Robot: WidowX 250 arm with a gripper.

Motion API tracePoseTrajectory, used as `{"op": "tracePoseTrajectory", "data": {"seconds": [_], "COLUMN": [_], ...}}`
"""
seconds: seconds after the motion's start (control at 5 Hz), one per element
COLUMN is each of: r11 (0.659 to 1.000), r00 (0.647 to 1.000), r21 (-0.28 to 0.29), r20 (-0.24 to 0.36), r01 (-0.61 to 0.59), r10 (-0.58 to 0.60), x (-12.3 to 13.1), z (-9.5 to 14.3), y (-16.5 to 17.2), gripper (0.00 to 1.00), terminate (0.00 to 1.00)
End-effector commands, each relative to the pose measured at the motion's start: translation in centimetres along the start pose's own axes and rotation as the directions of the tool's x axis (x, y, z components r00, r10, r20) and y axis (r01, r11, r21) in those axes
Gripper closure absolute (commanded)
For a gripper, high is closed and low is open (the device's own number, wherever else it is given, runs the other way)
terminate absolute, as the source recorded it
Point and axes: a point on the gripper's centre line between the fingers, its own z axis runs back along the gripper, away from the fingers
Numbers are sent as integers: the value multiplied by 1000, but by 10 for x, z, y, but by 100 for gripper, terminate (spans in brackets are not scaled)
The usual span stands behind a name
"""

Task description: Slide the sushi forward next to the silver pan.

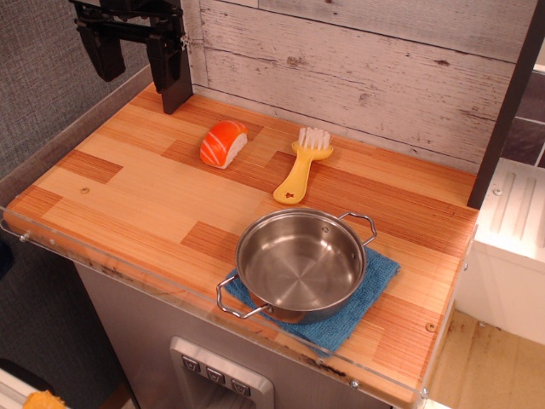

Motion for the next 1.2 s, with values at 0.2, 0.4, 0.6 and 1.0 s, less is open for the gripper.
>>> {"op": "tracePoseTrajectory", "data": {"seconds": [0.2,0.4,0.6,1.0], "r11": [1000,1000,1000,999], "r00": [1000,1000,1000,1000], "r21": [9,12,19,45], "r20": [3,9,12,-23], "r01": [-7,2,10,-3], "r10": [7,-2,-10,4], "x": [9,19,32,57], "z": [-11,-21,-32,-65], "y": [-4,-14,-27,-40], "gripper": [0,0,0,0], "terminate": [0,0,0,0]}}
